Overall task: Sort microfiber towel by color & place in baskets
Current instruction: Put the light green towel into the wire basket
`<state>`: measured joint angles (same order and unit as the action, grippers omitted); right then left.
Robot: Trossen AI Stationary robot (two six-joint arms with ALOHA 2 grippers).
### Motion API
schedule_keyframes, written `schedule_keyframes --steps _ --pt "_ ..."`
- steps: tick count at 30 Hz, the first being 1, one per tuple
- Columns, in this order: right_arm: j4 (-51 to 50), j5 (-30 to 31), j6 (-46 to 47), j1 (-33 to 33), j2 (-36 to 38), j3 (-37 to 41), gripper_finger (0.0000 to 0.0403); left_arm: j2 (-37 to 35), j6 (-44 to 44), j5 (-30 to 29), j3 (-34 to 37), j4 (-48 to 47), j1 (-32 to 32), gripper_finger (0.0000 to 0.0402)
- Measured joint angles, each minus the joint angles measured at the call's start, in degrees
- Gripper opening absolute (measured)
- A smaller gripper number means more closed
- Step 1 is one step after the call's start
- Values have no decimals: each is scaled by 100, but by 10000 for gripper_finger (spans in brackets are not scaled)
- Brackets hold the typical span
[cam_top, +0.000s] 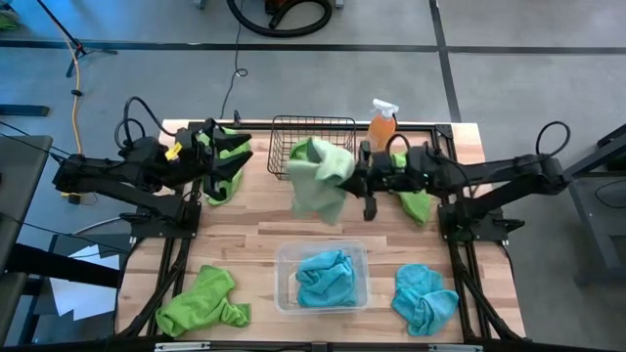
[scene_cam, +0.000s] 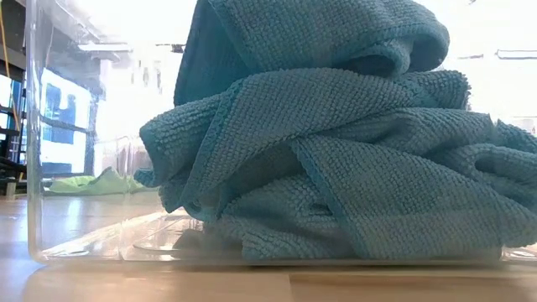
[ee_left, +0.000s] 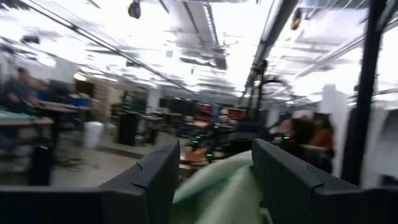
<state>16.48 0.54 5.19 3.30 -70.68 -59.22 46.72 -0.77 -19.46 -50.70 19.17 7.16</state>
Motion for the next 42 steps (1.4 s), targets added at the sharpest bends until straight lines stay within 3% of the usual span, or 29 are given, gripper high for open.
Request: schedule_keyframes --steps 7,18,23,26,29,32,36,42 --pt "103 -546 12 -304 -153 0 3 0 -352 580 0 -163 0 188" --pt "114 -712 31 -305 -152 0 5 0 -353 583 0 -484 0 188" --pt "612 -659 31 -401 -201 -89 5 0 -354 541 0 -482 0 188" --pt "213 -636 -98 -650 -454 -702 5 0 -355 541 0 -479 -2 188" --pt "-825 -621 -568 -1012 -897 -1712 5 0 -355 541 0 -479 -1 188" --pt "-1833 -72 -763 -1468 -1457 -2807 5 0 -355 541 0 -480 -2 188" --pt "-2812 882 -389 -2156 -2175 -4073 6 0 -355 539 0 -480 -1 188" --pt "-3923 1010 667 -2869 -3117 -5004 6 0 -359 539 0 -482 -2 188"
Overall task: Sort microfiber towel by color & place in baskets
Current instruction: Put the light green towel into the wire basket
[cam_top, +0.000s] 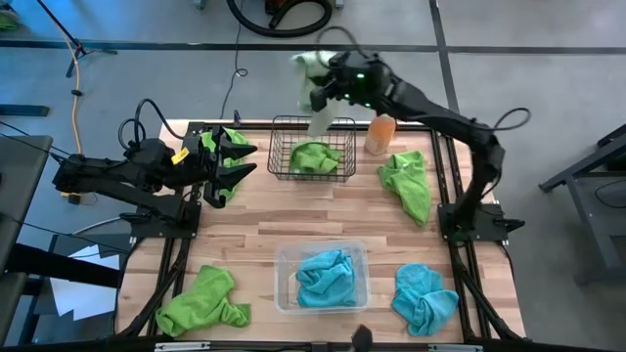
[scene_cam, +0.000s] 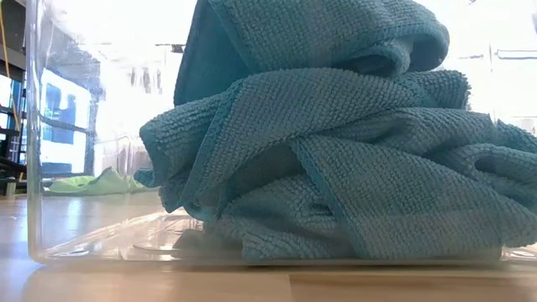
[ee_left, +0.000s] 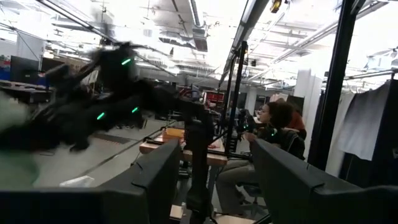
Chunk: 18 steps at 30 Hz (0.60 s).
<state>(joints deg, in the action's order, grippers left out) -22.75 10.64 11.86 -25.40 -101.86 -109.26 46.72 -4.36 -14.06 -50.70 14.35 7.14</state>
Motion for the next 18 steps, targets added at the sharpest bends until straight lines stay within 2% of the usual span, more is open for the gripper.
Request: schedule_keyframes --steps 3,8,15,18 --pt "-157 -133 314 -56 -377 43 6 0 0 0 0 0 1 188" --pt "-199 -360 917 82 -840 573 6 0 2 0 0 -2 0 188" --pt "-264 -212 1550 392 -916 1470 3 0 2 0 0 -30 0 188" --pt "-369 -568 2168 311 -916 1807 4 -2 2 -2 0 -89 -1 188"
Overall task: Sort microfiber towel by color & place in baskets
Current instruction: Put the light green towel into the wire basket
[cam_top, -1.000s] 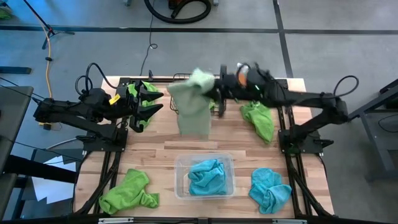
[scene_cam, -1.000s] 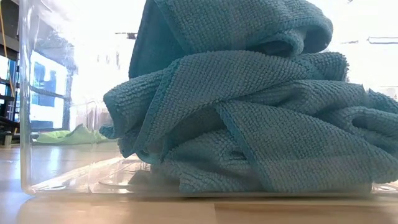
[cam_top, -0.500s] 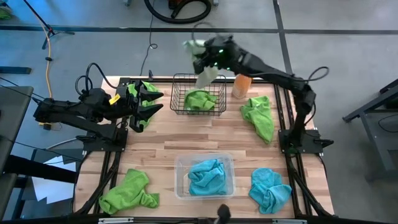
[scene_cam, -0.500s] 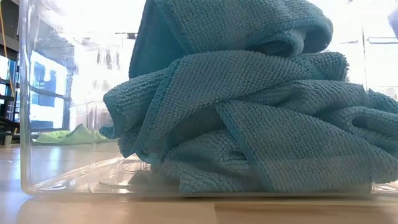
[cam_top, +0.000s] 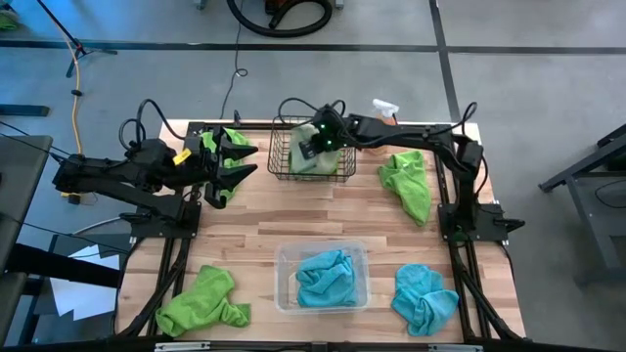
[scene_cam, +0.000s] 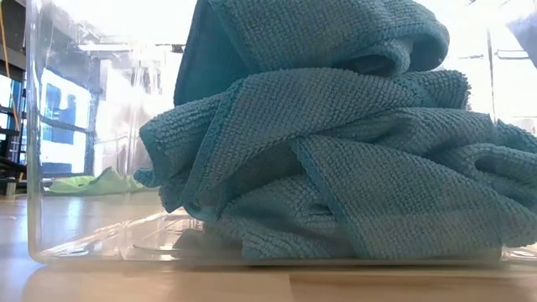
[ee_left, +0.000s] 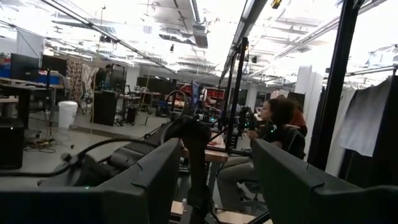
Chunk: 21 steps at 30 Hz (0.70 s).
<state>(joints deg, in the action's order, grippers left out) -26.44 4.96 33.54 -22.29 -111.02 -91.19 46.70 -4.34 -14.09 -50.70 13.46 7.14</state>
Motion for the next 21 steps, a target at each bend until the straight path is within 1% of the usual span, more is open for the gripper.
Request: schedule_keyframes --steps 4,7,11,16,18,21 --pt "55 -904 592 -217 -2 384 5 0 -29 0 0 -69 1 188" --pt "3 -1329 1039 -316 0 501 5 0 -153 0 0 -80 1 188" --pt "-82 -1368 1292 -378 -21 524 5 0 -157 0 0 -84 2 188" --pt "100 -1379 1157 -394 -22 524 9 0 -168 0 0 -84 0 188" --pt "108 -1409 1145 -415 -22 524 23 0 -267 0 0 -84 2 188" --pt "183 -1555 1049 -437 -22 522 64 0 -306 0 0 -156 2 188"
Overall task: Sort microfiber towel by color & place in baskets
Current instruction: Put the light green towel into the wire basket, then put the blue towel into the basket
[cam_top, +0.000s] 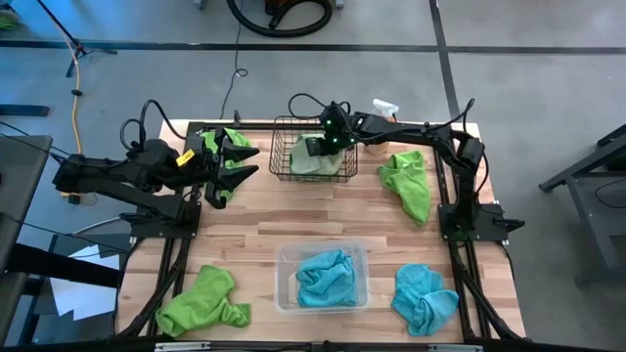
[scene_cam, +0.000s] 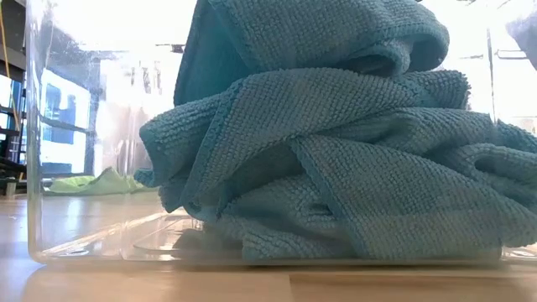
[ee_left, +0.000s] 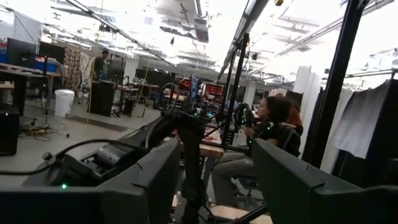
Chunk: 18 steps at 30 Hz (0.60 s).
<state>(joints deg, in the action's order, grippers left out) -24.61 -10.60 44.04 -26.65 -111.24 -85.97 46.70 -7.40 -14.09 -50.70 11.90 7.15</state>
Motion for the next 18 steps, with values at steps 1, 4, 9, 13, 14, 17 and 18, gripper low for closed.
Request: schedule_keyframes --steps 1,4,9,13,14,17,18 --pt "-7 -1 -108 0 0 -24 82 0 0 0 0 -30 -1 188" --pt "-204 -1 -402 0 0 -192 134 0 0 0 0 -36 0 188" --pt "-1054 109 -581 -67 0 -748 190 0 0 0 0 -36 0 188" --pt "-1650 366 -886 -125 0 -1328 198 0 2 0 0 -37 0 188" --pt "-1779 433 -972 -124 0 -1471 198 0 2 0 0 -35 -2 188" --pt "-2127 322 -1609 -73 0 -1893 198 0 2 0 0 -37 0 188" --pt "-2273 178 -1946 -33 11 -2011 199 0 2 0 0 -36 0 188"
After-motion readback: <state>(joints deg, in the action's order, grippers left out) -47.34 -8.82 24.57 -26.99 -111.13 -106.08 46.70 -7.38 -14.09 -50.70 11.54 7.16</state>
